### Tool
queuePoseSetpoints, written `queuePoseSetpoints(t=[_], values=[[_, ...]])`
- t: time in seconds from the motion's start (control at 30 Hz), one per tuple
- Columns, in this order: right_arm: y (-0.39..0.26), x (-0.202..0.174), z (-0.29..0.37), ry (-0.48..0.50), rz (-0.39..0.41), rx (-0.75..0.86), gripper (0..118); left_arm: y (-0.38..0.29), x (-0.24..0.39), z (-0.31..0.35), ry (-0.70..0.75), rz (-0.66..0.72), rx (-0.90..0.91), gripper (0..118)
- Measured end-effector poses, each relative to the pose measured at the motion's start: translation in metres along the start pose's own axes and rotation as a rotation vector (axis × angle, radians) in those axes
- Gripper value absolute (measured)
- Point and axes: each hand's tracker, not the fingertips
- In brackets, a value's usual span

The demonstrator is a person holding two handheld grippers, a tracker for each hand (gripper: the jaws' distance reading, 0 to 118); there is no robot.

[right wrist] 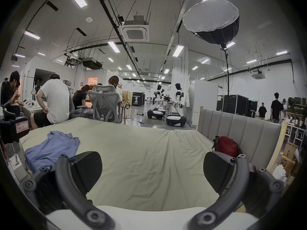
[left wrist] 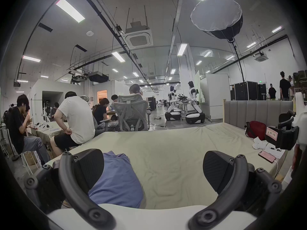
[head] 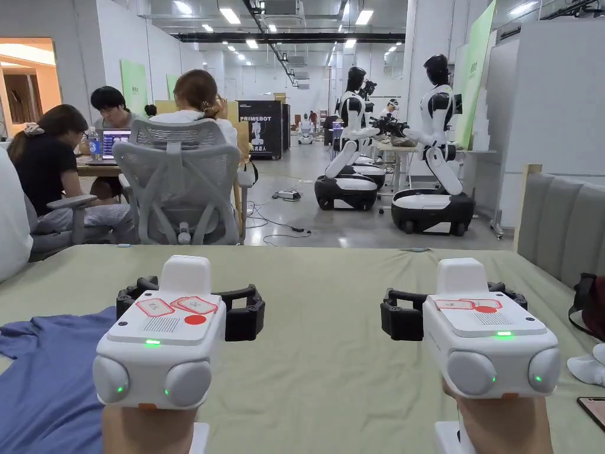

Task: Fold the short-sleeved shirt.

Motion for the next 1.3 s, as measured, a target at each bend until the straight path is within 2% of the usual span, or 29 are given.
queuePoseSetpoints(t=[0.57, 1.3], values=[[-0.0002, -0.0010, 0.0003, 0.005, -0.008, -0.006, 118, -0.0013, 0.0006, 0.0008, -0.004, -0.009, 0.001, 118], [0.0021, -0.0046, 0.0028, -0.002, 0.020, 0.005, 118, 0.0016, -0.0008, 0.0025, -0.001, -0.014, 0.013, 118]])
